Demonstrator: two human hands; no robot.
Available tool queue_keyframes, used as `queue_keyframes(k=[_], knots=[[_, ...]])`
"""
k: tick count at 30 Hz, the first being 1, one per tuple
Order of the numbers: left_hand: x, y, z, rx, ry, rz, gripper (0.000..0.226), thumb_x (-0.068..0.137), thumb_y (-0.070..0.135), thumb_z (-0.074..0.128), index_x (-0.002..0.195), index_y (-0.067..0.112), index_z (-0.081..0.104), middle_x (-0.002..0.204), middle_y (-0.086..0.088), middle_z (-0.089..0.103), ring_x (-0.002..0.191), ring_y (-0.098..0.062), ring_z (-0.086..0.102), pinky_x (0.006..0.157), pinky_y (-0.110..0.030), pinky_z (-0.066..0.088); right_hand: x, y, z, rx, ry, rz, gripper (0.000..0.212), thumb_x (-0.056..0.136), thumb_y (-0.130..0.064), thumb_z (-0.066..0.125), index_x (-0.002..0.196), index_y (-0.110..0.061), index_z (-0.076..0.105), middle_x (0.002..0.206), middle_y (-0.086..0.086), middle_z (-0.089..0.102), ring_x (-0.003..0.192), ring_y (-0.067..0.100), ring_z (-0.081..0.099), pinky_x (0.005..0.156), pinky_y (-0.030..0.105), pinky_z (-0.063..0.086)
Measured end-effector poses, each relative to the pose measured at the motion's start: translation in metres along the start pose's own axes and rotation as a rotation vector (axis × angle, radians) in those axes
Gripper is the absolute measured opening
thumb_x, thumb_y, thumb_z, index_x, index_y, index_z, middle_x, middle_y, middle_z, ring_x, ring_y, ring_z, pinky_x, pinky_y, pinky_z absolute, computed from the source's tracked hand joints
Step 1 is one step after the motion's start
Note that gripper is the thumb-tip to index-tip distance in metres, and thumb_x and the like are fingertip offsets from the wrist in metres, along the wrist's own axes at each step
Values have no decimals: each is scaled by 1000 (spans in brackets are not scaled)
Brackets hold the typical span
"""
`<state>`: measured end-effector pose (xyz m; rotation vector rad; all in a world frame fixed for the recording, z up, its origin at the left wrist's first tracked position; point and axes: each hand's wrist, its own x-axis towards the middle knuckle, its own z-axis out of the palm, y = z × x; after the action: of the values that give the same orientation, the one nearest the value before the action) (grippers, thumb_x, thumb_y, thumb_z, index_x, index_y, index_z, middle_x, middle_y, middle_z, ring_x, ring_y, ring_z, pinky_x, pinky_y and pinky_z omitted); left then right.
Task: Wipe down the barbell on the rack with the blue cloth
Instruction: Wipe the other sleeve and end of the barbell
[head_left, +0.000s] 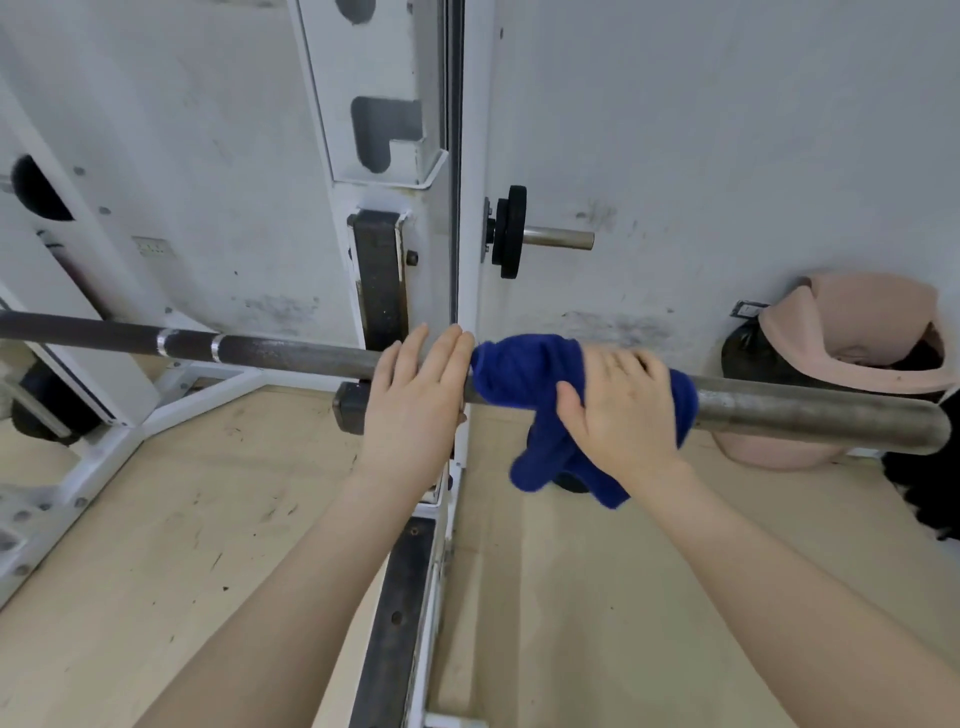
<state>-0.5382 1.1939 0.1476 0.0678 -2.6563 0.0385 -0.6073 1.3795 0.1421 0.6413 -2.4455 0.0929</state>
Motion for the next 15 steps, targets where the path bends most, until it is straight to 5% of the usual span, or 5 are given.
queue_keyframes(k=[3, 6, 10, 15], knots=[[2, 2, -4, -16, -59, -20, 77, 68, 16, 77, 136, 9, 40, 138, -8, 47, 132, -35, 35, 106, -47, 29, 5, -10, -8, 107, -56, 165, 48, 87, -41, 29, 113, -9, 55, 81, 4, 69, 74, 25, 63, 81, 37, 42], [4, 6, -7, -50, -97, -65, 73, 81, 18, 65, 143, 14, 25, 149, -2, 31, 139, -28, 19, 111, -41, 19, 14, -36, -10, 136, -151, 35, 54, 91, -43, 17, 133, -20, 42, 102, 2, 69, 94, 24, 62, 89, 40, 38], [7, 16, -10, -76, -134, -152, 81, 78, 34, 66, 143, 15, 20, 151, -1, 23, 140, -28, 13, 111, -42, 17, 15, -20, -10, 148, -154, -67, 50, 91, -42, 15, 118, -21, 52, 101, -1, 68, 92, 23, 62, 88, 38, 39], [9, 35, -4, -62, -94, -222, 83, 75, 40, 68, 141, 8, 28, 150, -13, 26, 138, -35, 16, 111, -49, 13, -6, 60, -13, 97, -44, 196, 37, 85, -26, 28, 91, -7, 59, 72, 12, 66, 71, 33, 59, 83, 39, 41]])
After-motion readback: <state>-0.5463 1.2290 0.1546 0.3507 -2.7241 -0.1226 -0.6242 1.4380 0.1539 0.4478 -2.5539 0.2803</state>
